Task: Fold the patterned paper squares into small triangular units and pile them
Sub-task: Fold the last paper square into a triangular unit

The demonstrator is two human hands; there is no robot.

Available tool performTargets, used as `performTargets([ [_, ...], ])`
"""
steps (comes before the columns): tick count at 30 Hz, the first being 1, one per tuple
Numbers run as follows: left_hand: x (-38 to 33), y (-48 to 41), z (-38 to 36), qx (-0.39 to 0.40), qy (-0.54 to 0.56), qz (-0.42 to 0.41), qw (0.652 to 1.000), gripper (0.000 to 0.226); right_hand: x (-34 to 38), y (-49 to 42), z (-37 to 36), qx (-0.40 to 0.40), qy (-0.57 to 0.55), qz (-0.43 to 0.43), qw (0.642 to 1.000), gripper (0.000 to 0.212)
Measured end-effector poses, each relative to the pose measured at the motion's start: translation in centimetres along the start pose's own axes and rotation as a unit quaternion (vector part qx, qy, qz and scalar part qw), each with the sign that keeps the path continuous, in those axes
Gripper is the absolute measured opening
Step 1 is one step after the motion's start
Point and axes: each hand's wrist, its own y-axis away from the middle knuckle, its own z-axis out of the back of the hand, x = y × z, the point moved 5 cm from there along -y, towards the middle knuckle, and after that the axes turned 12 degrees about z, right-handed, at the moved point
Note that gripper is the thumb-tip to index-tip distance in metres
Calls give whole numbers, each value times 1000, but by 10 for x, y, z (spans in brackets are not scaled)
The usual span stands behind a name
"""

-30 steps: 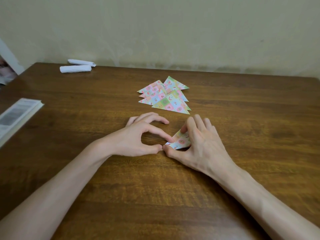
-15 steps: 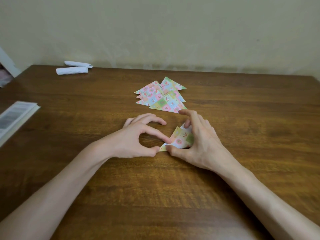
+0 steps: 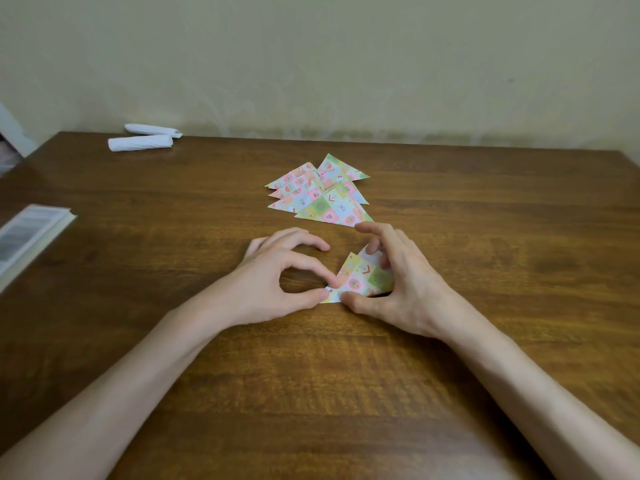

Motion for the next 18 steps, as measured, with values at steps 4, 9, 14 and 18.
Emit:
performTargets([
  [4,-2,-1,-4,-46,11,0,999,9,2,0,-2,3,6,2,1000,100],
  [9,-3,-3,-7,-61,6,-9,998,9,-3,1,1,6,-34,3,999,93],
  [14,-3,-2,-11,-54,-28,-34,998,26,-2,2,1,17,-27,11,999,89],
  [18,-3,-2,-10,-64,-43,-45,996,29,-2,3,7,-5,-10,19,1000,88],
])
